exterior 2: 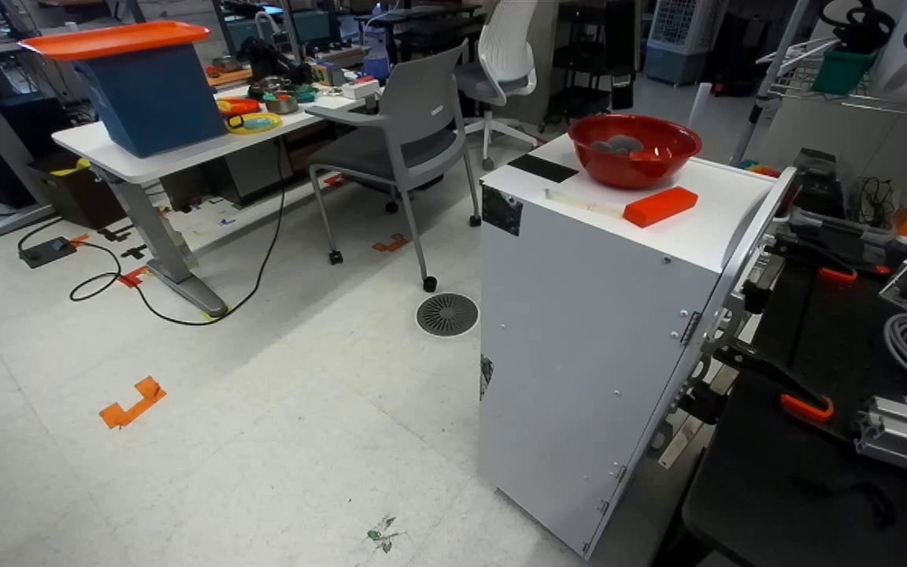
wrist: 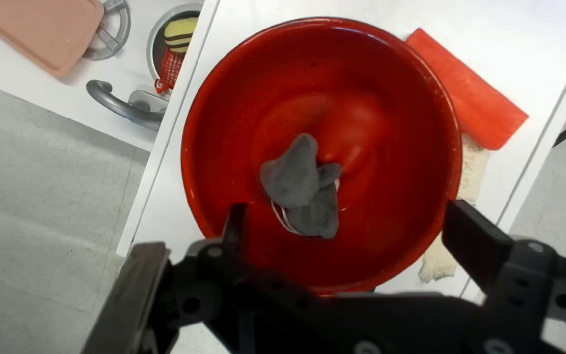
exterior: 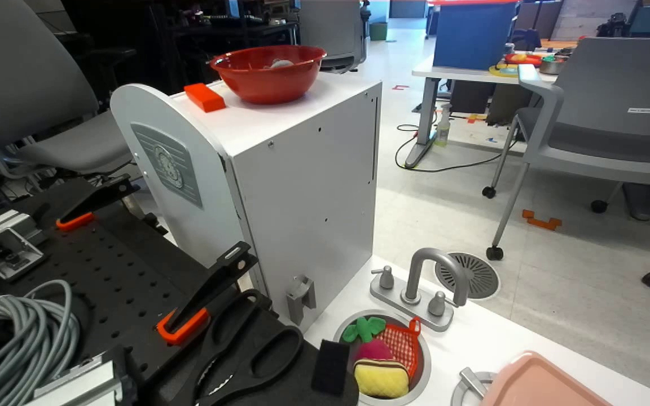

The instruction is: Take the grey out of the red bowl

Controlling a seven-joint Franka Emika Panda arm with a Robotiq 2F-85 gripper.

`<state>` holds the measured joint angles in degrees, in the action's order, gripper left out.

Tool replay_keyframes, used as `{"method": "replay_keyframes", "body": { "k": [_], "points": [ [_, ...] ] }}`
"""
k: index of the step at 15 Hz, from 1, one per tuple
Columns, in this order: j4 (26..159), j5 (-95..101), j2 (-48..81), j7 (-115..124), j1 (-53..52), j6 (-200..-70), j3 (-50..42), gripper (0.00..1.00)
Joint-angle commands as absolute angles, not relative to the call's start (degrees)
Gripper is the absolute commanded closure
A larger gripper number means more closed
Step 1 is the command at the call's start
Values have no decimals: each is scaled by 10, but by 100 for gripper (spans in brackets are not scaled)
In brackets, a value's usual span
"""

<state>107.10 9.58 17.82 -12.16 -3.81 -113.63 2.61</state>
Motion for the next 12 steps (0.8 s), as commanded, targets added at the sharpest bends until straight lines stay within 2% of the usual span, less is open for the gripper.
{"method": "replay_keyframes", "body": {
  "k": [1, 12],
  "points": [
    [1098, 90, 157, -117, -34, -1136, 30, 0],
    [1109, 60, 179, -143, -3, -1124, 21, 0]
  ]
}}
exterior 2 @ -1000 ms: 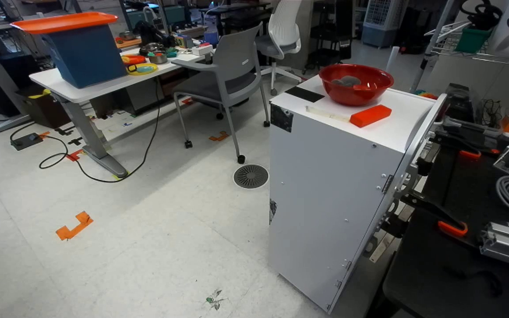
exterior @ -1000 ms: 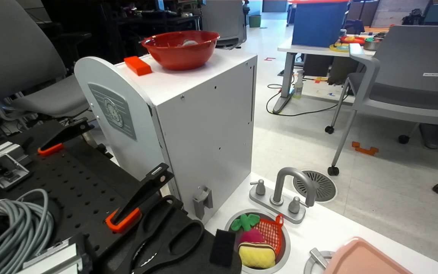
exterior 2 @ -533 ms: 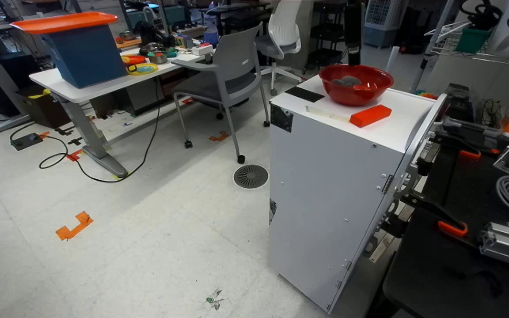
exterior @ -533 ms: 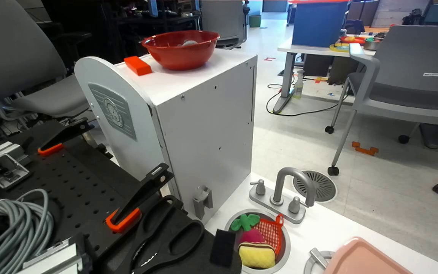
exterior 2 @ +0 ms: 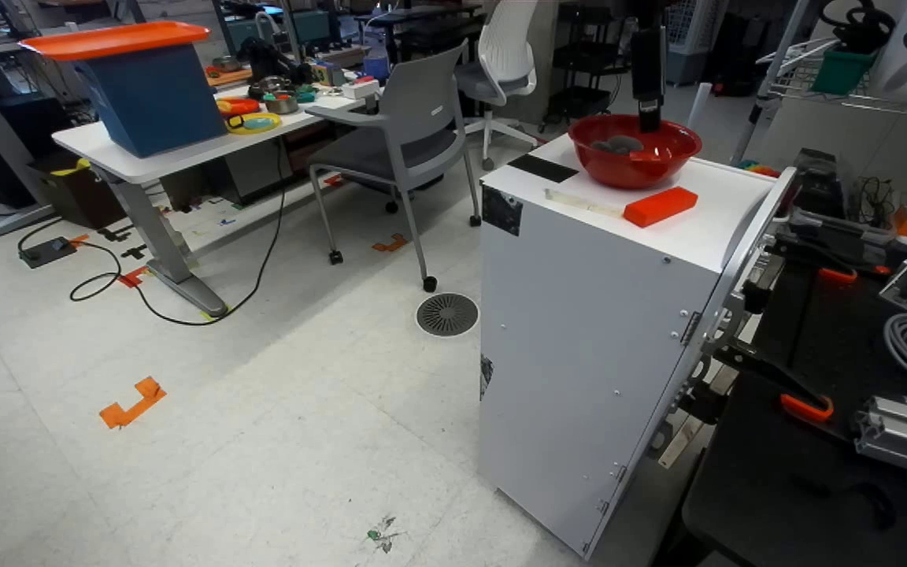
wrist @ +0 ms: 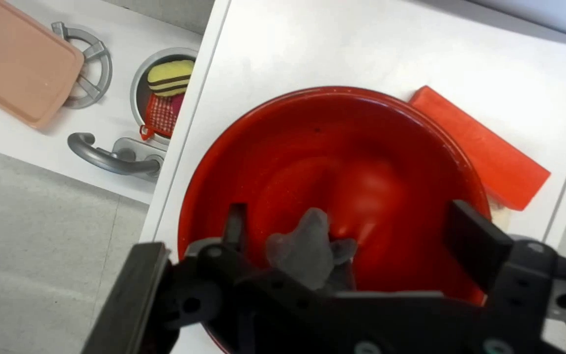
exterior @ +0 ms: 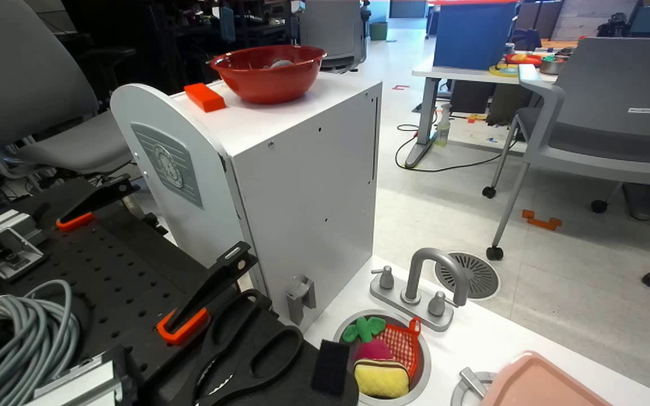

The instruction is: Take the grey out of the red bowl

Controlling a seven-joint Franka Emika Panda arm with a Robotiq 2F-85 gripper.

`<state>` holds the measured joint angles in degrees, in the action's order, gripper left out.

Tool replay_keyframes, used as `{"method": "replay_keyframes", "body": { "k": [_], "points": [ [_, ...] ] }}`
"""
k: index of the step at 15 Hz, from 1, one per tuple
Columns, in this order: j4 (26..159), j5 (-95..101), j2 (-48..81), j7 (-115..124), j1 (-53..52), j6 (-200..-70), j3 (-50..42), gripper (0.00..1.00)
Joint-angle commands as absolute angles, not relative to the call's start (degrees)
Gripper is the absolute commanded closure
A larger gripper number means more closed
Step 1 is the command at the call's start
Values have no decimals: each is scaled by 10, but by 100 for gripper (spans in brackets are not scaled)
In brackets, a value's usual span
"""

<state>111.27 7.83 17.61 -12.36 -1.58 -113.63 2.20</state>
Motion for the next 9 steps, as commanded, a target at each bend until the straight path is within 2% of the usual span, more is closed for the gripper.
{"method": "replay_keyframes", "body": {
  "k": [1, 9],
  "points": [
    [1109, 56, 182, -145, 2, -1123, 20, 0],
    [1095, 17, 212, -168, 30, -1114, 19, 0]
  ]
}}
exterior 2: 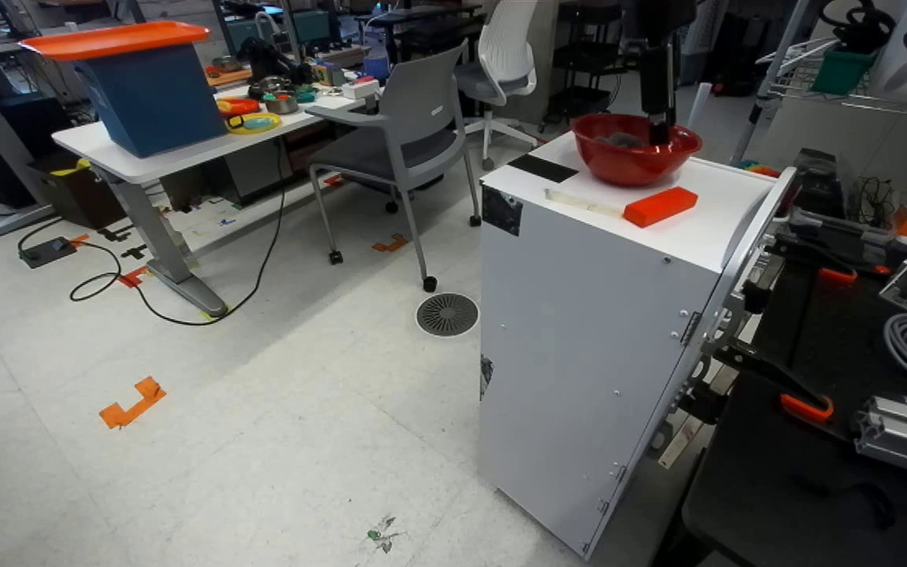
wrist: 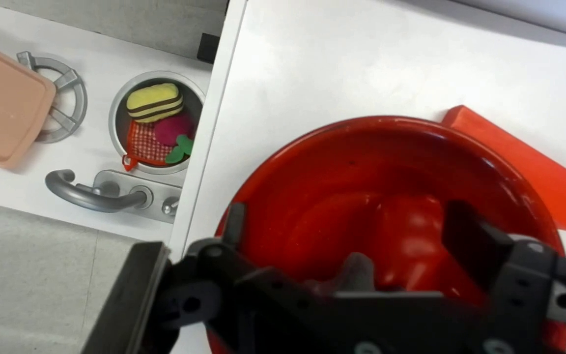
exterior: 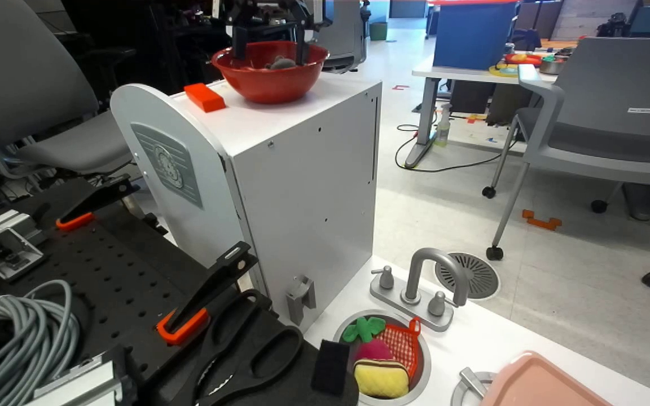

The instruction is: Take the grey out of the red bowl

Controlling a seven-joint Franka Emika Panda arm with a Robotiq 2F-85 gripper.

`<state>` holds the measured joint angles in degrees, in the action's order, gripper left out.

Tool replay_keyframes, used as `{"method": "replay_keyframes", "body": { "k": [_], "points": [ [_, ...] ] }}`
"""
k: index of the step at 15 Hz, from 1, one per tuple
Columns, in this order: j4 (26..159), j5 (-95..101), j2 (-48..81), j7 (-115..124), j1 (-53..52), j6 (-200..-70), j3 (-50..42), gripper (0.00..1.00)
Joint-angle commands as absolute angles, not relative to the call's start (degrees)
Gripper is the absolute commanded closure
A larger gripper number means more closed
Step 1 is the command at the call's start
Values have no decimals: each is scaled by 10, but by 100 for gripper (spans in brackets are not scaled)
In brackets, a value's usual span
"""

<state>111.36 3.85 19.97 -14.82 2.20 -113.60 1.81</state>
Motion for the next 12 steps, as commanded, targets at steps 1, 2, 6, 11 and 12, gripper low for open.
{"method": "replay_keyframes", "body": {
  "k": [1, 2, 6, 11, 12],
  "points": [
    [1094, 14, 214, -171, 31, -1113, 19, 0],
    [1092, 12, 215, -172, 31, -1112, 19, 0],
    [1084, 10, 219, -172, 31, -1111, 19, 0],
    [1077, 14, 220, -169, 29, -1110, 19, 2],
    [1076, 16, 220, -168, 29, -1111, 18, 26]
  ]
}}
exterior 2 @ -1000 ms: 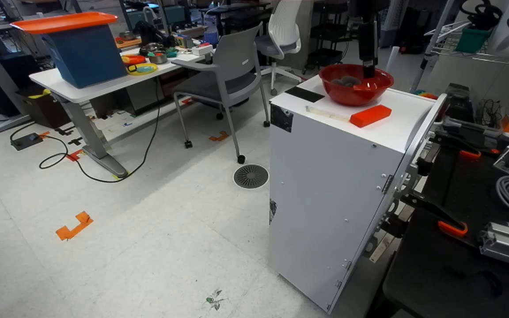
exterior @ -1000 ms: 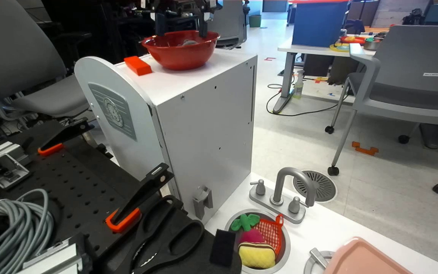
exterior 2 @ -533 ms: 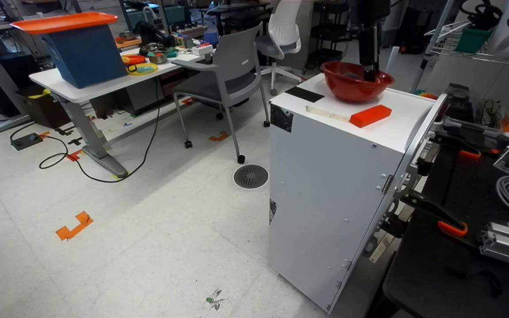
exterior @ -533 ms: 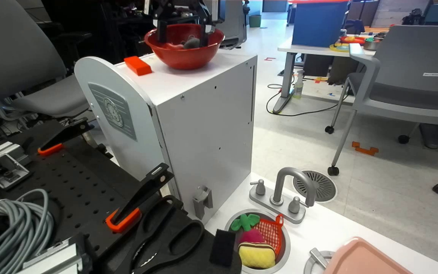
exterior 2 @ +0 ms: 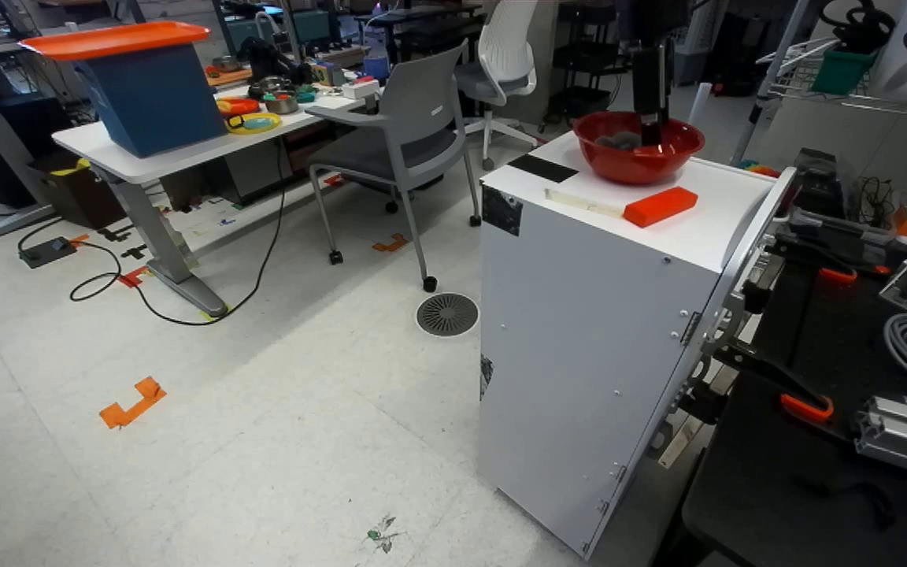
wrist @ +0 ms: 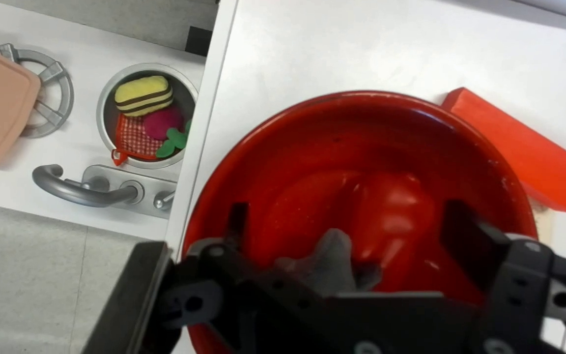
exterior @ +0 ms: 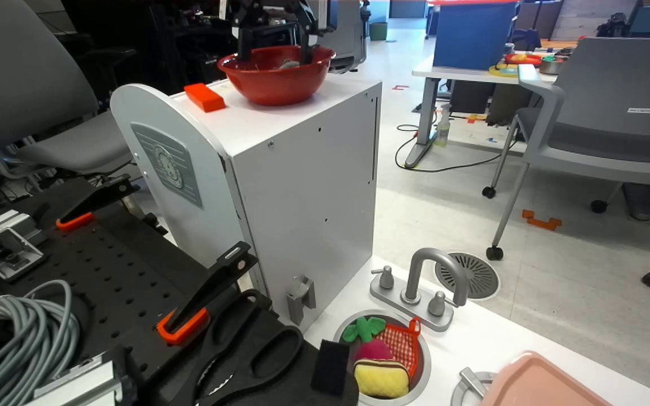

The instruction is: Take the grey out of the red bowl

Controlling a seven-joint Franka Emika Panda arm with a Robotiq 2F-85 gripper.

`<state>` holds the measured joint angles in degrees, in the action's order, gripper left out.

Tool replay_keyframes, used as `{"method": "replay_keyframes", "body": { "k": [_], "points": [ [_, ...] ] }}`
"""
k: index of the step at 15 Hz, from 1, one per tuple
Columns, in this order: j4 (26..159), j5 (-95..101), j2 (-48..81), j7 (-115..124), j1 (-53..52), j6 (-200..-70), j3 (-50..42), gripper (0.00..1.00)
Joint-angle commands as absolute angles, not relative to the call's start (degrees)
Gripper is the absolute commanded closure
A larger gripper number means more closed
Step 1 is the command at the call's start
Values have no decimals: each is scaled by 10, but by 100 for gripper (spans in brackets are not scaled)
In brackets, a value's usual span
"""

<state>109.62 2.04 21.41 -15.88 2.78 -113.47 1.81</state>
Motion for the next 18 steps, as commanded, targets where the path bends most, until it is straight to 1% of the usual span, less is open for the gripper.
{"method": "replay_keyframes", "body": {
  "k": [1, 3, 4, 10, 11, 12, 18],
  "points": [
    [1076, 16, 220, -168, 29, -1111, 18, 27],
    [1074, 17, 220, -168, 28, -1112, 18, 40],
    [1074, 17, 220, -169, 28, -1112, 18, 49],
    [1072, 18, 220, -171, 27, -1111, 19, 95],
    [1072, 18, 220, -172, 27, -1112, 20, 95],
    [1072, 18, 220, -172, 27, -1112, 20, 100],
    [1069, 25, 215, -169, 25, -1111, 18, 100]
  ]
}}
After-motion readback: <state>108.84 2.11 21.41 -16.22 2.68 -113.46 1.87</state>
